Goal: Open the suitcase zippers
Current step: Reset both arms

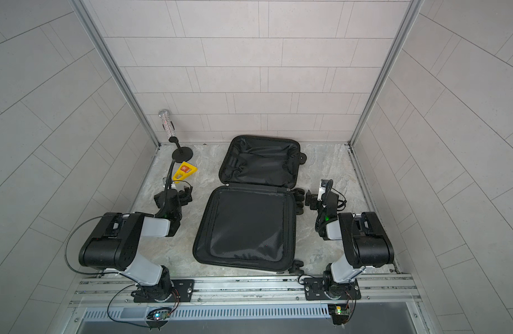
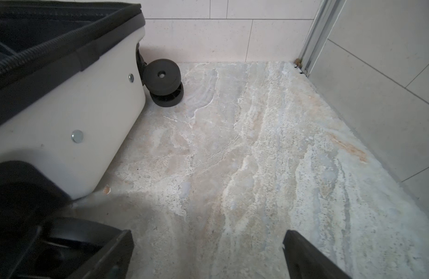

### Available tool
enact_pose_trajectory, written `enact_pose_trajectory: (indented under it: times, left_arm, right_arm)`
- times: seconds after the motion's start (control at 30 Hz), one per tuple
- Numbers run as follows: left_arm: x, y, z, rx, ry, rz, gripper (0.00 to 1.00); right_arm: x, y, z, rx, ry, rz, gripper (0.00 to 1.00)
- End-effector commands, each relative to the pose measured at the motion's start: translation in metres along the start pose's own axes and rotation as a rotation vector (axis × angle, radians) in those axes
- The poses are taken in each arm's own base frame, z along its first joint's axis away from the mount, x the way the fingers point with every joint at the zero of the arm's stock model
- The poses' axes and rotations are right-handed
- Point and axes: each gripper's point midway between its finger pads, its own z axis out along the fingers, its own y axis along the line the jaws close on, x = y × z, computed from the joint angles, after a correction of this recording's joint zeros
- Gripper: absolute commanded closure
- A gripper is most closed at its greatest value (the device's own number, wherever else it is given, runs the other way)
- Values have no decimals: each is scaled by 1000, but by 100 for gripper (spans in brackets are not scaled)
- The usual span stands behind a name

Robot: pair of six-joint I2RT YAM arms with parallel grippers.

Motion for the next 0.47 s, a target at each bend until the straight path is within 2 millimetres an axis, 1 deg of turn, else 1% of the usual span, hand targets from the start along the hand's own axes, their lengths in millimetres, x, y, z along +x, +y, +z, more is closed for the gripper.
enact_pose_trajectory:
  times: [0.0,0.03,0.1,0.17,0.2,0.27,0.43]
  left_arm:
    - [-7,-4,-1,18,-19,-3,0]
    - [-5,-4,-1,19,-24,-2,0]
    - [-9,-4,-1,22,-46,-9,0]
    - [-7,-5,-1,24,-34,-4,0]
    - [-8,-5,-1,25,-43,-6,0]
    - [-7,-5,-1,25,-37,-5,0]
    - [-6,-6,3,19,-21,2,0]
  right_arm:
    - [-13,1,6,6,-39,-50,0]
    - [-15,2,6,15,-66,-42,0]
    - [-13,1,7,25,-23,-50,0]
    - [-12,2,7,23,-33,-65,0]
    - [-15,3,7,21,-54,-55,0]
    - [-14,3,8,26,-30,-61,0]
    - [-14,4,8,24,-43,-63,0]
